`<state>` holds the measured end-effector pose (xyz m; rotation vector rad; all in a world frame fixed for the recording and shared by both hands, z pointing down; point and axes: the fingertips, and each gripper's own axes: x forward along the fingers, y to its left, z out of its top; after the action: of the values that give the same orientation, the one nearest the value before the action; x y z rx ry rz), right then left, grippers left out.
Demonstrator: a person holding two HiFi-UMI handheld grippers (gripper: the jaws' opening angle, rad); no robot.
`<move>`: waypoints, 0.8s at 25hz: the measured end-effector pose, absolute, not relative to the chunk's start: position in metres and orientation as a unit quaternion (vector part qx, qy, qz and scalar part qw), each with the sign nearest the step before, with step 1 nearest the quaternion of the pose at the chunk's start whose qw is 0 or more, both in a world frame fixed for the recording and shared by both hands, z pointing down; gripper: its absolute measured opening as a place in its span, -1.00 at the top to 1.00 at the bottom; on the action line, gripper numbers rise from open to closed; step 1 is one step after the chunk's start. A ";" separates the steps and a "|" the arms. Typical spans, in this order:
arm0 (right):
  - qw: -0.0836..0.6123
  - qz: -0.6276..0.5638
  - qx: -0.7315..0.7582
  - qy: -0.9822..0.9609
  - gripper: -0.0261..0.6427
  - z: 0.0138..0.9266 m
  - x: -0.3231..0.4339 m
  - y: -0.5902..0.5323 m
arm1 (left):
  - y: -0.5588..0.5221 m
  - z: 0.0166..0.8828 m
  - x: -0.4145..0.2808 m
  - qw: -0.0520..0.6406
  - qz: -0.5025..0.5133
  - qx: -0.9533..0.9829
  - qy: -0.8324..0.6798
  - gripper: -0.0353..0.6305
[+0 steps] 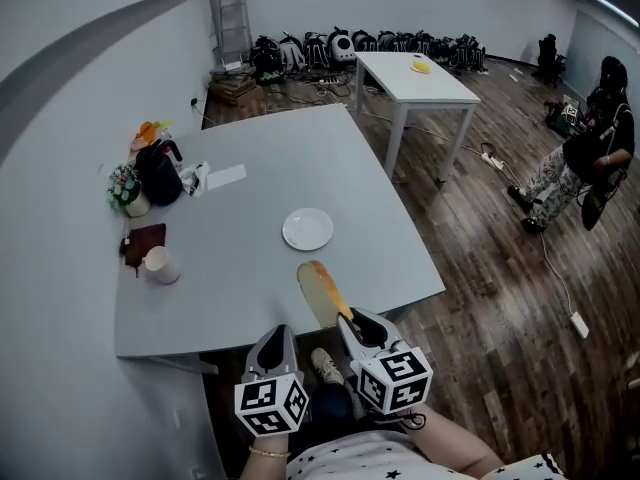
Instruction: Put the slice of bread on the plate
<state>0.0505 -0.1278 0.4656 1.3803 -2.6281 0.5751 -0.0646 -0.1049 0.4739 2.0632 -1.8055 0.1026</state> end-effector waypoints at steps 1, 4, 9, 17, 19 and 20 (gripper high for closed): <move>0.062 0.195 0.456 -0.866 0.69 0.471 0.049 -0.142 | -0.118 0.478 -0.067 0.199 0.038 0.737 -0.645 0.87; 0.076 0.218 0.450 -0.863 0.69 0.489 0.043 -0.184 | -0.160 0.489 -0.074 0.194 0.044 0.738 -0.645 0.87; 0.097 0.266 0.438 -0.853 0.69 0.516 0.025 -0.256 | -0.230 0.499 -0.087 0.195 0.052 0.741 -0.640 0.87; 0.088 0.387 0.416 -0.818 0.69 0.565 -0.006 -0.350 | -0.312 0.517 -0.104 0.209 0.061 0.738 -0.639 0.87; 0.089 0.418 0.410 -0.806 0.69 0.577 -0.010 -0.364 | -0.325 0.520 -0.106 0.214 0.062 0.736 -0.639 0.87; 0.091 0.428 0.409 -0.801 0.69 0.582 -0.011 -0.370 | -0.331 0.522 -0.107 0.217 0.062 0.735 -0.640 0.87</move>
<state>-0.0106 -0.3705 0.5815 1.2149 -2.3794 1.2708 -0.1075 -0.3313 0.5218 2.0363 -1.7719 0.1731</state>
